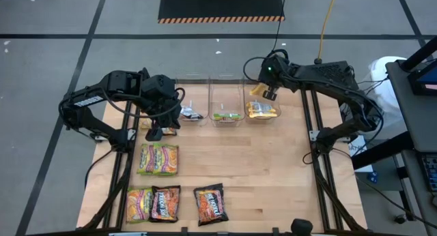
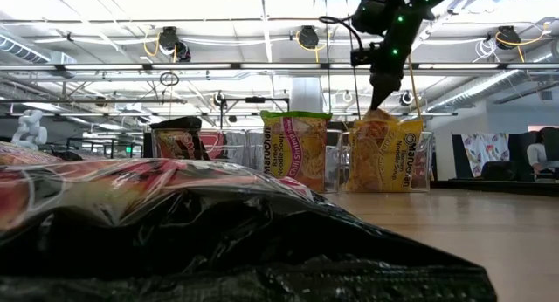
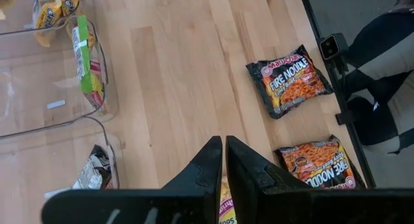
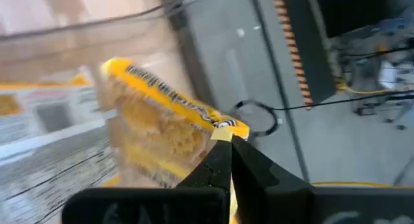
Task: Sort Maruchan noodles
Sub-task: Put the yellow noodle pack into the right transparent bin
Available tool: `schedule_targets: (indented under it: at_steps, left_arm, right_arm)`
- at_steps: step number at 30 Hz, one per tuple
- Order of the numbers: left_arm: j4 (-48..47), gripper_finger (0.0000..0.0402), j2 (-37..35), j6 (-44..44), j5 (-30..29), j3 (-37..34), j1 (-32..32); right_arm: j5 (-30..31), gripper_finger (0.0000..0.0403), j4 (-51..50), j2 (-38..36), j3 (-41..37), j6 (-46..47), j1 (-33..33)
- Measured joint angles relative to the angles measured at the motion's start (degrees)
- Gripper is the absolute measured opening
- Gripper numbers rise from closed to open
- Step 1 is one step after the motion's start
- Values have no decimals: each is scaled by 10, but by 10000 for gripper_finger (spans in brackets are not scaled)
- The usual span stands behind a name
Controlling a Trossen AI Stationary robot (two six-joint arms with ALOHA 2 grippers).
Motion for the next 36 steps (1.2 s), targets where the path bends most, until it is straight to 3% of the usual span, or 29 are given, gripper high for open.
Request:
schedule_targets:
  at_steps: [12,33,36]
  left_arm:
    - [0,26,0,2,0,0,0]
    - [2,26,0,9,0,0,0]
    - [2,26,0,0,0,0,0]
  right_arm:
    - [-24,0,-6,0,-78,27,15]
    - [-27,0,-8,0,-42,52,114]
    - [-54,0,-27,0,-42,59,115]
